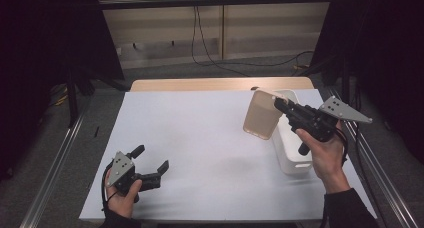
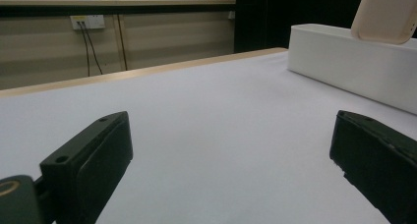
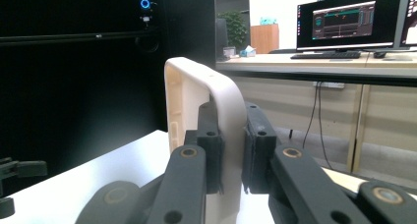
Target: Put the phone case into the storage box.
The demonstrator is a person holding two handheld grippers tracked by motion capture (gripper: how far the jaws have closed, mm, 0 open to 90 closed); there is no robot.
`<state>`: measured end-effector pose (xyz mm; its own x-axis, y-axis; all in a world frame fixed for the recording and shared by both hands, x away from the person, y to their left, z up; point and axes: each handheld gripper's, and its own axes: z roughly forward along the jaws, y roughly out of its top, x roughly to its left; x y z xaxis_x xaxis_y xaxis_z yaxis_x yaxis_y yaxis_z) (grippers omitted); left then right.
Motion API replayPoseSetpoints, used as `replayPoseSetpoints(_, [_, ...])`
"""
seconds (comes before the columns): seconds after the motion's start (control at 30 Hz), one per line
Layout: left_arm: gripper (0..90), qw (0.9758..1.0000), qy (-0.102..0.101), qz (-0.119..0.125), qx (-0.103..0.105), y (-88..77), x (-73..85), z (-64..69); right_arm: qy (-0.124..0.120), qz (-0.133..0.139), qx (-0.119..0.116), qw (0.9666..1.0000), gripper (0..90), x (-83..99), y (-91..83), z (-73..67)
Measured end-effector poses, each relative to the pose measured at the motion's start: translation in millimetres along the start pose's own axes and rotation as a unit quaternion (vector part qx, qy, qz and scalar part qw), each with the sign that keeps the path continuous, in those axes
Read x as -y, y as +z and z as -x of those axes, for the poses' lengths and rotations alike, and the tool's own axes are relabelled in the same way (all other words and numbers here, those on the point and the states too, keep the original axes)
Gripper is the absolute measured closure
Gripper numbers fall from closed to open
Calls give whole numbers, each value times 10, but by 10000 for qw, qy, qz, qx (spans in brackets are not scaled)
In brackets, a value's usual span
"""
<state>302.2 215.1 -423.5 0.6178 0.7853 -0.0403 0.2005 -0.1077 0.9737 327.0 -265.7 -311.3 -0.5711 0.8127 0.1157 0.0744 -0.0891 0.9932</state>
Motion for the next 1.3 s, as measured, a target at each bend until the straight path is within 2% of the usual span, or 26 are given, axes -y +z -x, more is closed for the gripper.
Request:
replayPoseSetpoints(0.2, [23, 9999, 83, -37, 92, 7, 22, 21, -13, 69, 101, 9999, 807, -115, -36, 116])
replayPoseSetpoints(0.4, [19, 10000, 53, -33, 8, -90, 56, 35, -70, 53, 78, 9999, 807, -170, -13, 211])
replayPoseSetpoints(0.6, [25, 10000, 82, -48, -14, -90, 56, 35, -4, 69, 119, 9999, 807, -195, 63, 363])
replayPoseSetpoints(0.83, [29, 9998, 121, -18, -165, -112, 52, 18, -15, 53, 185, 9998, 807, -260, 121, 530])
replayPoseSetpoints(0.9, [29, 9999, -58, 7, -141, -114, 56, 8, 8, 40, 225, 9997, 807, -272, 139, 585])
replayPoseSetpoints(1.03, [29, 9997, -166, -28, -157, -128, 63, -13, 32, 32, 288, 9996, 807, -263, 158, 660])
replayPoseSetpoints(1.07, [29, 9995, -234, -114, -200, -133, 79, -31, 109, 66, 338, 9993, 807, -246, 161, 724])
replayPoseSetpoints(1.2, [29, 9996, -155, -98, -235, -152, 72, -43, 147, 122, 439, 9989, 807, -242, 145, 828])
replayPoseSetpoints(1.3, [29, 9995, -228, -110, -165, -148, 68, -25, 129, 135, 522, 9985, 807, -258, 131, 918])
